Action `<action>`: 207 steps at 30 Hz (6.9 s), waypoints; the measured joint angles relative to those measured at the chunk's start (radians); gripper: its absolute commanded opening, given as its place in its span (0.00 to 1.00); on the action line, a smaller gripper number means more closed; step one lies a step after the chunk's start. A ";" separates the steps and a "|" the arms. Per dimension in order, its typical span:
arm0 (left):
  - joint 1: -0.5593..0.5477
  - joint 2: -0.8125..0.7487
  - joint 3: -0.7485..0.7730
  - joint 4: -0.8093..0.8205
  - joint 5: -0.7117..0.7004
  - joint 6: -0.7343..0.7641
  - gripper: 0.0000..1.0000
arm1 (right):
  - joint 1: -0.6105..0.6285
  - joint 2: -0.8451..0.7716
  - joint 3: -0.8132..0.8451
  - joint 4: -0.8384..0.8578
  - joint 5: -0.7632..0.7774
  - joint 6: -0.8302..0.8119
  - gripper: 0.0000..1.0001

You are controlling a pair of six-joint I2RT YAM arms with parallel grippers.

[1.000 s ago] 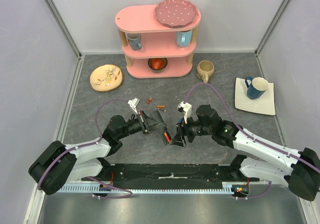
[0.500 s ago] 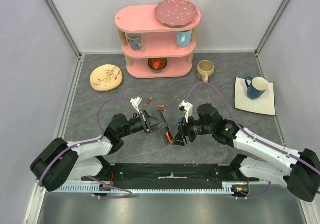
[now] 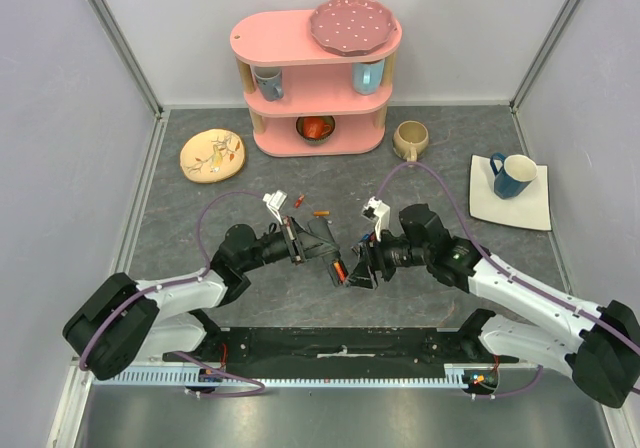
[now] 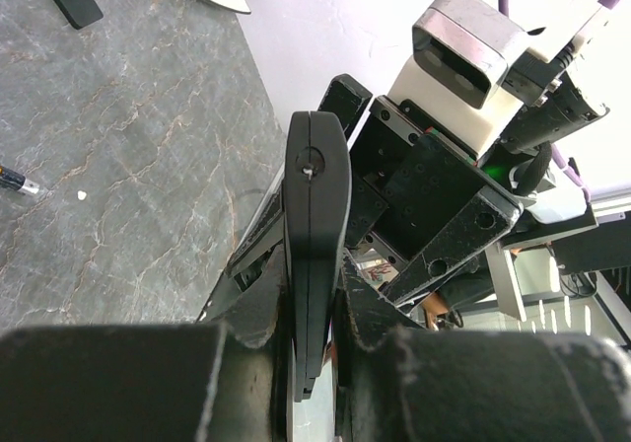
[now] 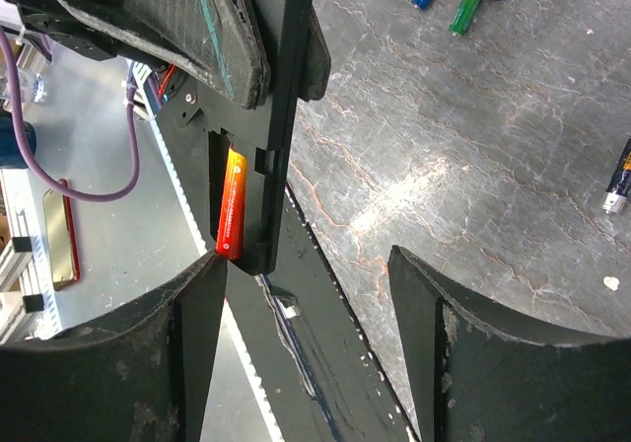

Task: Load the batteries into the remote control

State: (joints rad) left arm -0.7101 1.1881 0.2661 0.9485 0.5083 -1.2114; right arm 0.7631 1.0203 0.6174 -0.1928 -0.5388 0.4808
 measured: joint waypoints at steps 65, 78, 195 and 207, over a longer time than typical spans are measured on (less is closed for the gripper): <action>-0.017 0.049 0.047 -0.106 -0.061 -0.054 0.02 | -0.140 0.056 -0.003 -0.027 -0.193 -0.040 0.75; -0.021 0.049 0.047 -0.111 -0.060 -0.057 0.02 | -0.145 0.056 0.001 -0.043 -0.207 -0.057 0.77; 0.046 0.184 0.170 -0.063 0.034 -0.101 0.02 | -0.151 -0.033 0.095 -0.124 -0.086 -0.078 0.82; 0.080 0.190 0.171 -0.060 0.052 -0.101 0.02 | -0.157 -0.035 0.101 -0.135 -0.010 -0.085 0.82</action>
State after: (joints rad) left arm -0.6296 1.3785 0.4366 0.8886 0.5606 -1.3128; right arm 0.6064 0.9852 0.7189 -0.3283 -0.5491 0.3962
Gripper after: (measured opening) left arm 0.178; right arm 0.820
